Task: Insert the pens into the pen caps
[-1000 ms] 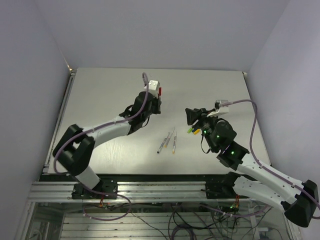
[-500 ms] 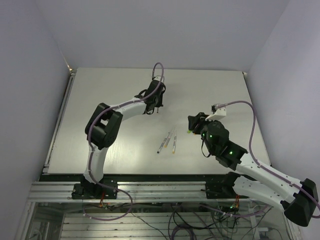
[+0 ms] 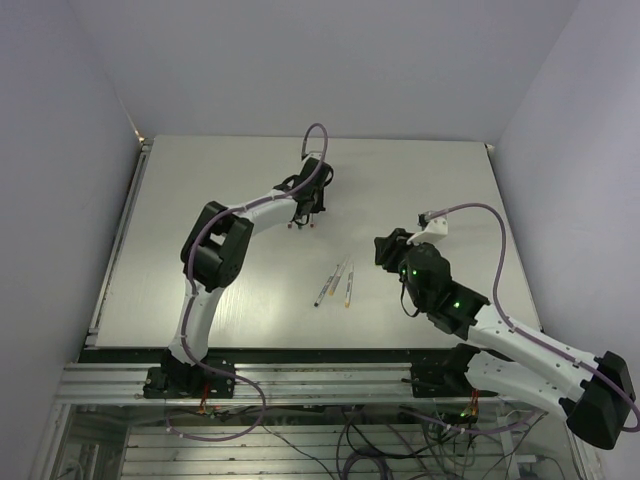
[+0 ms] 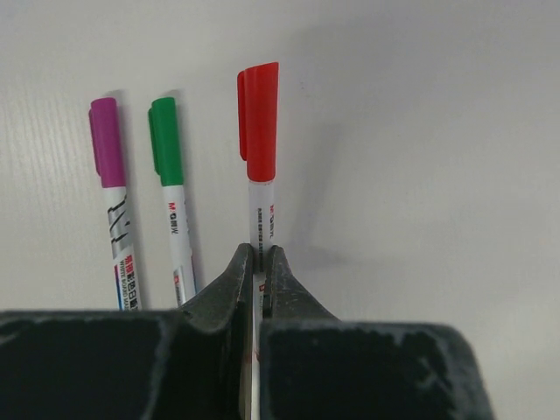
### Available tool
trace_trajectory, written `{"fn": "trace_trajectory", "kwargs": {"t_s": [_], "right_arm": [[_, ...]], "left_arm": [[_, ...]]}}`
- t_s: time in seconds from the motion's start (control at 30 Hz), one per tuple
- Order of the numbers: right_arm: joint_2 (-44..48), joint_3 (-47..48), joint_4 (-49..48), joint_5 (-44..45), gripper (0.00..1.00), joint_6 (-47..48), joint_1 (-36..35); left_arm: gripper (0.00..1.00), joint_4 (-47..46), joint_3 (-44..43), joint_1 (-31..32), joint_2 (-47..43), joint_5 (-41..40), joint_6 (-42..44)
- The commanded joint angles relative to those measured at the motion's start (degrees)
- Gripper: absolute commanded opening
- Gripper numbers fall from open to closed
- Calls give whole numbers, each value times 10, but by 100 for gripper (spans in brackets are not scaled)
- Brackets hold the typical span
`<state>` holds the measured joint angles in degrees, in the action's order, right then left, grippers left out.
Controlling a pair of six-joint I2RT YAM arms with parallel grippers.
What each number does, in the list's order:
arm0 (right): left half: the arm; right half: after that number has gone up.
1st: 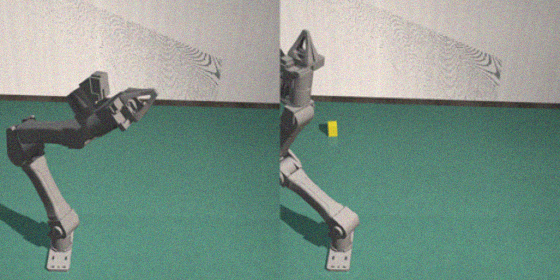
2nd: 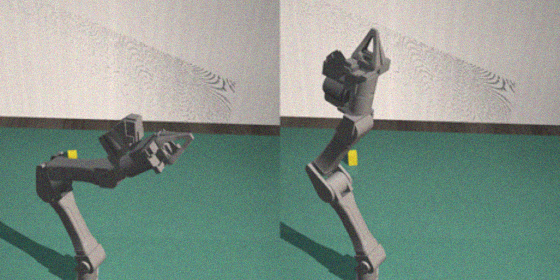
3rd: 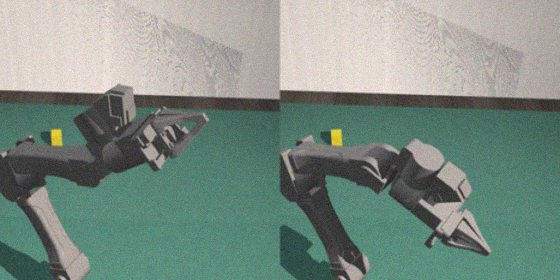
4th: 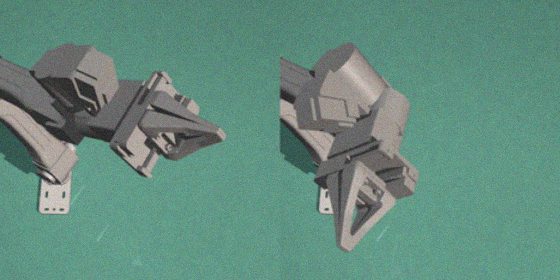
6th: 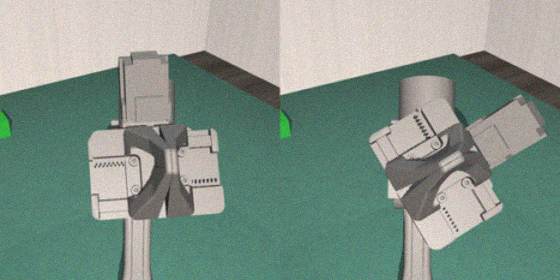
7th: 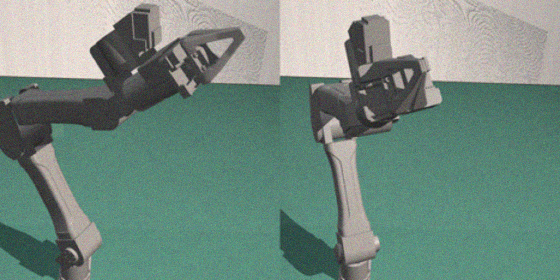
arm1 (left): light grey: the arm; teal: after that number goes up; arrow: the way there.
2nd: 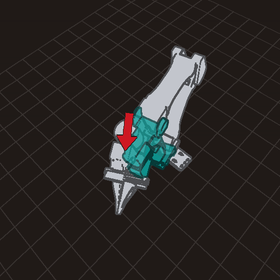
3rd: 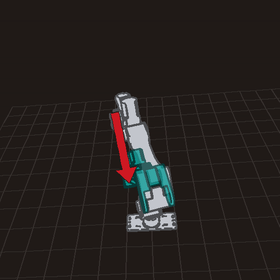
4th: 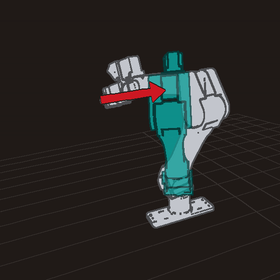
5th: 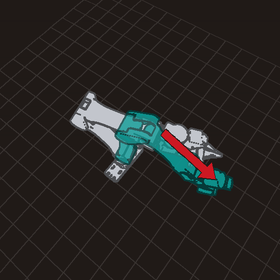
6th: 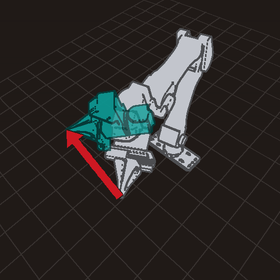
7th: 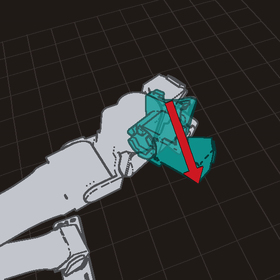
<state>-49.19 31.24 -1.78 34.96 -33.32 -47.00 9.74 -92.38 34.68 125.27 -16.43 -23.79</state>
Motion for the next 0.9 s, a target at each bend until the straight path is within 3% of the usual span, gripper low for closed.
{"fn": "trace_trajectory", "kwargs": {"t_s": [0.0,0.27,0.57,0.87], "right_arm": [[-4,-7,6,8,43,-14,-1],[-10,-6,8,11,43,-13,-2],[-19,-2,4,8,43,-10,-1],[-13,-6,-7,13,42,-9,-2]], "left_arm": [[7,21,-11,-12,25,-26,-16],[9,23,-17,-21,41,-21,-25],[31,0,-4,-23,29,11,-35],[36,-4,-4,-23,-9,19,-26]]}}
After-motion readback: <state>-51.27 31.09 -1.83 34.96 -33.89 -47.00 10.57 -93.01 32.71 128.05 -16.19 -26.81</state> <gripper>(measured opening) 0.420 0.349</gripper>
